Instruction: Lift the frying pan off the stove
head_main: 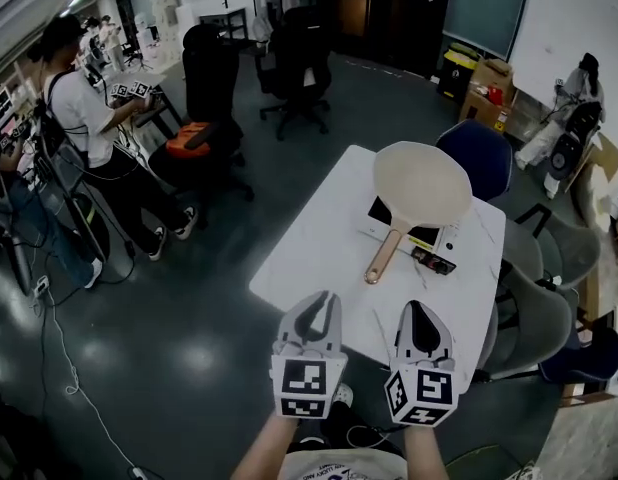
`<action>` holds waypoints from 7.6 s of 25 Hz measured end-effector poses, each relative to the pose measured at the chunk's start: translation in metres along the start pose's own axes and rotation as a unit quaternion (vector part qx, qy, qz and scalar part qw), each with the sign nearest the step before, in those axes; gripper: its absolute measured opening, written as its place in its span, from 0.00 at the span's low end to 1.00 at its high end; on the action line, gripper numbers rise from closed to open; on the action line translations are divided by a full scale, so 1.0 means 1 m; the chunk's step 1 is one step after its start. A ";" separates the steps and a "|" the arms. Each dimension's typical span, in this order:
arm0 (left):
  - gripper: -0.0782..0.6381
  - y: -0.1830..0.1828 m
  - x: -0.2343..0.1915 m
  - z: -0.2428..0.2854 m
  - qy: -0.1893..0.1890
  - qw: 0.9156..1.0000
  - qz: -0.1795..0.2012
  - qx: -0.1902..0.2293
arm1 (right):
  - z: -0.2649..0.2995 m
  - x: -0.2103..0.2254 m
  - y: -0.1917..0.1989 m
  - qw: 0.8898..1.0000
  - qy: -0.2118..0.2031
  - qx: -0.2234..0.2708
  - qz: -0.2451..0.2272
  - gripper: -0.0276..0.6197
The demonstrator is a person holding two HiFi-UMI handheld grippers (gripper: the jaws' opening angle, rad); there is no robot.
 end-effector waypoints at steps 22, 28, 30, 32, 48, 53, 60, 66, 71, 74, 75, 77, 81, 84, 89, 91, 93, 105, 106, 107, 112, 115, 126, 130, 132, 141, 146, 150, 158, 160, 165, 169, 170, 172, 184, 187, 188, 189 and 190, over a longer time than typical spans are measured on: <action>0.17 0.027 0.008 0.100 0.092 0.986 -0.117 -0.082 | 0.100 0.064 0.014 0.999 0.002 -0.035 0.024 0.08; 0.28 0.042 0.015 0.120 0.191 0.953 -0.198 -0.125 | 0.115 0.076 0.024 0.998 0.031 -0.047 0.033 0.08; 0.31 0.046 0.015 0.127 0.222 0.936 -0.236 -0.140 | 0.120 0.078 0.028 0.997 0.044 -0.052 0.034 0.08; 0.33 0.047 0.014 0.136 0.243 0.920 -0.267 -0.153 | 0.125 0.079 0.030 0.996 0.058 -0.056 0.034 0.08; 0.41 0.062 0.046 0.168 0.368 0.803 -0.405 -0.236 | 0.148 0.087 0.041 0.988 0.117 -0.076 0.073 0.08; 0.41 0.064 0.054 0.169 0.399 0.772 -0.423 -0.257 | 0.149 0.094 0.046 0.983 0.132 -0.082 0.096 0.08; 0.29 0.068 0.055 0.168 0.415 0.735 -0.458 -0.280 | 0.156 0.094 0.053 0.977 0.115 -0.089 0.156 0.08; 0.28 0.074 0.054 0.166 0.422 0.732 -0.444 -0.299 | 0.161 0.096 0.056 0.951 0.078 -0.078 0.290 0.08; 0.28 0.079 0.055 0.166 0.429 0.728 -0.438 -0.307 | 0.168 0.094 0.061 0.920 0.029 -0.073 0.385 0.08; 0.28 0.078 0.056 0.165 0.432 0.725 -0.438 -0.309 | 0.174 0.093 0.059 0.898 0.003 -0.062 0.436 0.08; 0.28 0.078 0.056 0.165 0.433 0.724 -0.439 -0.308 | 0.176 0.092 0.058 0.890 -0.005 -0.059 0.452 0.08; 0.28 0.078 0.057 0.164 0.434 0.723 -0.441 -0.308 | 0.180 0.092 0.057 0.878 -0.019 -0.058 0.475 0.08; 0.28 0.076 0.056 0.165 0.431 0.726 -0.440 -0.307 | 0.191 0.090 0.061 0.852 -0.043 -0.071 0.517 0.21; 0.28 0.074 0.058 0.164 0.425 0.728 -0.442 -0.306 | 0.196 0.090 0.066 0.835 -0.052 -0.086 0.540 0.21; 0.28 0.071 0.057 0.166 0.420 0.729 -0.449 -0.302 | 0.206 0.094 0.075 0.818 -0.061 -0.116 0.560 0.23; 0.28 0.071 0.057 0.165 0.417 0.731 -0.448 -0.302 | 0.210 0.094 0.079 0.809 -0.068 -0.128 0.569 0.26; 0.28 0.071 0.057 0.165 0.416 0.732 -0.447 -0.302 | 0.215 0.091 0.081 0.797 -0.081 -0.135 0.583 0.27; 0.28 0.069 0.061 0.163 0.412 0.736 -0.444 -0.302 | 0.245 0.079 0.084 0.758 -0.129 -0.149 0.622 0.31; 0.28 0.069 0.061 0.163 0.412 0.736 -0.443 -0.303 | 0.248 0.079 0.084 0.758 -0.131 -0.150 0.622 0.31; 0.28 0.070 0.061 0.163 0.411 0.737 -0.443 -0.303 | 0.251 0.078 0.084 0.758 -0.133 -0.150 0.621 0.31; 0.28 0.069 0.060 0.164 0.410 0.740 -0.441 -0.299 | 0.262 0.076 0.082 0.772 -0.144 -0.152 0.600 0.31; 0.28 0.064 0.060 0.164 0.412 0.742 -0.438 -0.297 | 0.262 0.077 0.077 0.774 -0.157 -0.135 0.599 0.31; 0.28 0.069 0.061 0.163 0.402 0.758 -0.423 -0.292 | 0.261 0.077 0.083 0.770 -0.169 -0.119 0.604 0.30; 0.28 0.071 0.061 0.162 0.401 0.764 -0.413 -0.292 | 0.261 0.076 0.083 0.762 -0.171 -0.111 0.614 0.30; 0.28 0.071 0.062 0.162 0.401 0.768 -0.406 -0.290 | 0.259 0.077 0.082 0.756 -0.176 -0.104 0.622 0.29; 0.28 0.064 0.064 0.167 0.413 0.763 -0.412 -0.277 | 0.263 0.082 0.078 0.756 -0.173 -0.112 0.622 0.30; 0.28 0.062 0.063 0.160 0.418 0.758 -0.421 -0.272 | 0.260 0.075 0.069 0.770 -0.180 -0.119 0.600 0.30; 0.28 0.054 0.063 0.155 0.425 0.757 -0.419 -0.265 | 0.257 0.071 0.056 0.778 -0.187 -0.119 0.588 0.30; 0.28 0.037 0.055 0.144 0.433 0.764 -0.412 -0.244 | 0.251 0.060 0.035 0.775 -0.201 -0.106 0.590 0.30; 0.28 0.033 0.052 0.142 0.433 0.764 -0.412 -0.240 | 0.251 0.057 0.031 0.773 -0.202 -0.105 0.592 0.30; 0.28 0.029 0.052 0.136 0.435 0.766 -0.411 -0.237 | 0.246 0.054 0.027 0.771 -0.206 -0.102 0.594 0.30; 0.28 0.030 0.049 0.130 0.436 0.764 -0.411 -0.239 | 0.242 0.048 0.026 0.776 -0.208 -0.106 0.586 0.30; 0.28 0.030 0.049 0.129 0.437 0.764 -0.411 -0.239 | 0.242 0.046 0.025 0.776 -0.209 -0.106 0.585 0.30; 0.28 0.028 0.048 0.128 0.439 0.762 -0.412 -0.238 | 0.242 0.044 0.024 0.777 -0.211 -0.108 0.583 0.30; 0.28 0.021 0.046 0.125 0.447 0.750 -0.427 -0.237 | 0.243 0.036 0.018 0.773 -0.218 -0.114 0.584 0.30; 0.28 0.020 0.044 0.124 0.446 0.751 -0.426 -0.238 | 0.244 0.033 0.018 0.772 -0.221 -0.116 0.585 0.30; 0.28 0.020 0.043 0.124 0.446 0.751 -0.425 -0.238 | 0.244 0.032 0.018 0.771 -0.221 -0.116 0.586 0.30; 0.28 0.020 0.042 0.123 0.446 0.751 -0.425 -0.238 | 0.244 0.031 0.017 0.770 -0.222 -0.117 0.586 0.30; 0.28 0.019 0.042 0.123 0.445 0.752 -0.424 -0.238 | 0.245 0.030 0.017 0.770 -0.222 -0.118 0.586 0.30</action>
Point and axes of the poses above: the fingertips, and each gripper's own axes: z forward along the fingers, x to its right, y out of its underside, the point moved 2 cm from there along -z, backward along the fingers, and after that the axes turned 1 degree about x, right-handed, at the moved point
